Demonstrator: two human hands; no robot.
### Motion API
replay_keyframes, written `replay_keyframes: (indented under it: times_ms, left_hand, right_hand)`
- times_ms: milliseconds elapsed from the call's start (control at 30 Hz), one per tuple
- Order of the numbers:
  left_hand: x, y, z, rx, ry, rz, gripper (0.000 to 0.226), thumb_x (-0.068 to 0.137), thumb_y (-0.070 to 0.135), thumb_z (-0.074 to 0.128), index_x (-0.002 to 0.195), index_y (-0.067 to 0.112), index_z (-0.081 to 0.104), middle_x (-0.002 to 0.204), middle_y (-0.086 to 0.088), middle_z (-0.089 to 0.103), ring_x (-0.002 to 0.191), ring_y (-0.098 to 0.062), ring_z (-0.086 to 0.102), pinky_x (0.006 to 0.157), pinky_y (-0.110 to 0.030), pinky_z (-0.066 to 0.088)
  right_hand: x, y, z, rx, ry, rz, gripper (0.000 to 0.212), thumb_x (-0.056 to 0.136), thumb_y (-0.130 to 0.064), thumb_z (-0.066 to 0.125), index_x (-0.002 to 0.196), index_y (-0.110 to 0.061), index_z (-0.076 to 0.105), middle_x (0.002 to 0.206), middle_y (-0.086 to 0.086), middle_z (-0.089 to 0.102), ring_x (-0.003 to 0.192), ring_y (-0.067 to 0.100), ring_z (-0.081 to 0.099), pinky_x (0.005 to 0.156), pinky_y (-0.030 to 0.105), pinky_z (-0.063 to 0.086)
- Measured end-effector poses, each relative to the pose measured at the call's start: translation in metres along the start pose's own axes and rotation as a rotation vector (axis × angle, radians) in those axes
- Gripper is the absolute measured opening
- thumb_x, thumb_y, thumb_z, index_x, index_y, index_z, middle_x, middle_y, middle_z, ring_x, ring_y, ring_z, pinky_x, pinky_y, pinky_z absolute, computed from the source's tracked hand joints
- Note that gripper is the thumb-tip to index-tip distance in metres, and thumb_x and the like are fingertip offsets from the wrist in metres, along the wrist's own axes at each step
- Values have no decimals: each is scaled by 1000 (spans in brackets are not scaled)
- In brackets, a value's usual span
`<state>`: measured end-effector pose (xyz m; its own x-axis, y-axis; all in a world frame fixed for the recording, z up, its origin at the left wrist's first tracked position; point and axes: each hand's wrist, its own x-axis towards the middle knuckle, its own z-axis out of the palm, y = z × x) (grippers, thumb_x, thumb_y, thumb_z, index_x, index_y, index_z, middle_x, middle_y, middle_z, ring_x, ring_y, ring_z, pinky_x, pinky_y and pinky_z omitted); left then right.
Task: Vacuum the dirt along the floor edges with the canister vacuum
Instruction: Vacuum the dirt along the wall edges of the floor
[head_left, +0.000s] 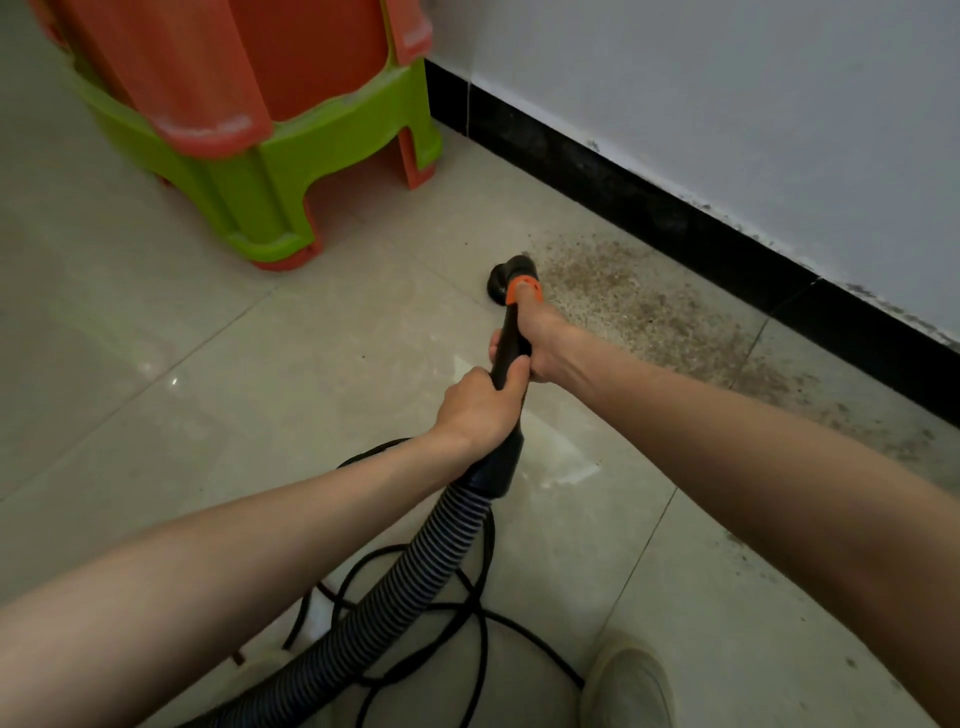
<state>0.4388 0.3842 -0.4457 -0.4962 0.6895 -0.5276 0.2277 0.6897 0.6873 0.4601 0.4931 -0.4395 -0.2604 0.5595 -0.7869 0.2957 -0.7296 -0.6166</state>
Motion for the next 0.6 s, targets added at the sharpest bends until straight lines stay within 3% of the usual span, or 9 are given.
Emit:
replay_keyframes:
  times_ms: [133,367,600]
  left_hand:
    - [16,6,-5,7,6,51,57,97,54,30,104,5,58,96,-10,62,88,-27,62,73,-33,48]
    - [35,-5,-9,-24,20,74,57,98,54,27,110,7,54,97,-10,62,87,-26,63,74,-35,52]
    - [61,1,-4,71,-33,162,54,99,52,26,104,7,56,91,-8,61,84,-25,61,70,-32,46]
  right_hand:
    - [16,-12,-2,74,43,0,29,102,-36,42,98,-8,45,60,9,49,48,20,46,45,30,42]
    - [34,-18,10,64,-35,-33,35,101,-41,45,98,-5,45,56,9,51,44,20,50,42,26,46]
    - [54,-21,-1,184,118,-95,34,101,-41,44,86,-10,45,48,7,50,34,17,47,37,21,43]
